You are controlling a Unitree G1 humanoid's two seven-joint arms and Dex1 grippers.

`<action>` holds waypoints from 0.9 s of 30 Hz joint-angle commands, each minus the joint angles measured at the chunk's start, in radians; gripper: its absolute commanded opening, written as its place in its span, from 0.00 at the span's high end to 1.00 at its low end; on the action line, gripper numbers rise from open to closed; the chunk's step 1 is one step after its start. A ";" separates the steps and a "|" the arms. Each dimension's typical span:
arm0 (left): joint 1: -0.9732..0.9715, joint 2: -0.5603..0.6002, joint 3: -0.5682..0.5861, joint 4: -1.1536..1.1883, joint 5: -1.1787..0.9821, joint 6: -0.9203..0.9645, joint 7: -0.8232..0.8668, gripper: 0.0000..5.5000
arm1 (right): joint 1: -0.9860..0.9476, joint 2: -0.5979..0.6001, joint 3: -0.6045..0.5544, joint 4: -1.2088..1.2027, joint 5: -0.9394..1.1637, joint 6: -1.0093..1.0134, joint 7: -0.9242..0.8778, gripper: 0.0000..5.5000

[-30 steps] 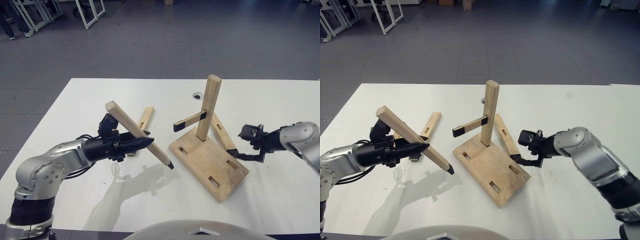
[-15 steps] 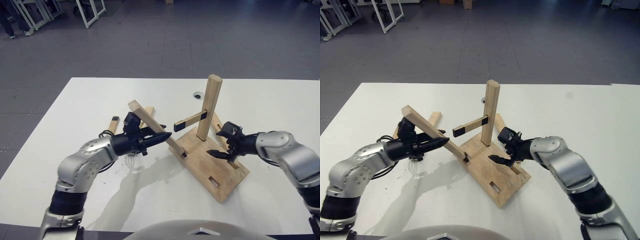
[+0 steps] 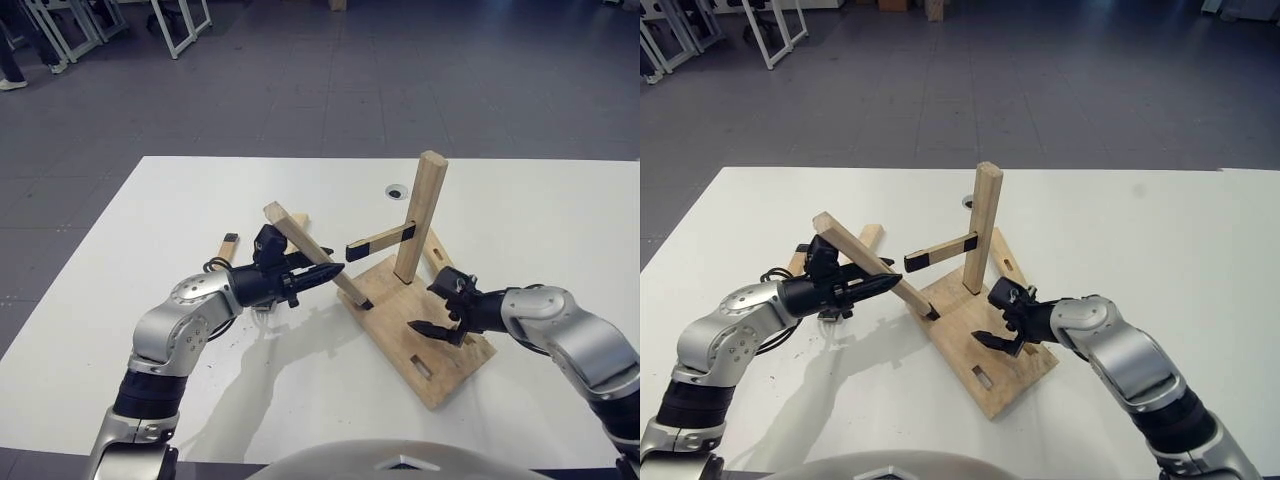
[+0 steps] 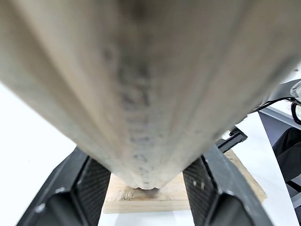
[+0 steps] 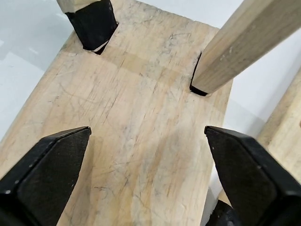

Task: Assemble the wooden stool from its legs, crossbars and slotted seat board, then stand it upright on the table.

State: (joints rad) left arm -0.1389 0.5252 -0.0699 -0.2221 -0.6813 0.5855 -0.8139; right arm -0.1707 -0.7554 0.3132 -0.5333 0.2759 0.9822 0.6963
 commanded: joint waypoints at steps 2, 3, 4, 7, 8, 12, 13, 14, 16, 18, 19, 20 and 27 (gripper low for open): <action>0.011 0.003 -0.083 0.051 0.150 0.062 0.116 0.62 | 0.015 -0.001 -0.002 -0.035 -0.011 -0.003 -0.024 0.19; 0.010 0.005 -0.092 0.057 0.161 0.072 0.132 0.62 | 0.013 0.003 -0.002 -0.038 -0.010 0.000 -0.029 0.19; 0.009 0.005 -0.098 0.063 0.169 0.082 0.150 0.62 | 0.013 0.004 -0.001 -0.042 -0.010 0.000 -0.033 0.19; 0.017 0.008 -0.116 0.062 0.166 0.112 0.178 0.62 | 0.022 0.010 0.002 -0.049 -0.009 -0.001 -0.047 0.19; 0.019 0.010 -0.122 0.062 0.162 0.121 0.180 0.62 | 0.025 0.012 0.004 -0.050 -0.009 -0.001 -0.051 0.19; 0.017 0.011 -0.114 0.069 0.110 0.160 0.159 0.62 | 0.037 0.017 0.020 -0.048 -0.018 -0.011 -0.064 0.19; 0.008 0.014 -0.109 0.076 0.091 0.177 0.148 0.62 | 0.037 0.018 0.025 -0.046 -0.021 -0.014 -0.068 0.19; -0.005 0.024 -0.108 0.088 0.083 0.189 0.133 0.62 | 0.038 0.019 0.030 -0.044 -0.024 -0.017 -0.070 0.19; -0.038 0.054 -0.123 0.116 0.092 0.198 0.101 0.62 | 0.043 0.017 0.039 -0.040 -0.028 -0.021 -0.072 0.19; -0.067 0.081 -0.142 0.133 0.112 0.192 0.072 0.62 | 0.050 0.012 0.045 -0.036 -0.033 -0.025 -0.072 0.19; -0.084 0.092 -0.150 0.138 0.119 0.190 0.059 0.62 | 0.053 0.012 0.047 -0.034 -0.035 -0.024 -0.074 0.19; -0.097 0.099 -0.156 0.140 0.122 0.189 0.050 0.62 | 0.054 0.014 0.049 -0.031 -0.036 -0.024 -0.077 0.19; -0.136 0.124 -0.199 0.141 0.131 0.178 0.033 0.62 | 0.056 0.022 0.058 -0.014 -0.040 -0.032 -0.089 0.19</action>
State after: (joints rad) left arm -0.3297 0.5862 -0.2039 -0.1373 -0.6531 0.6636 -0.7860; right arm -0.1234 -0.7392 0.3580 -0.5622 0.2548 0.9393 0.6188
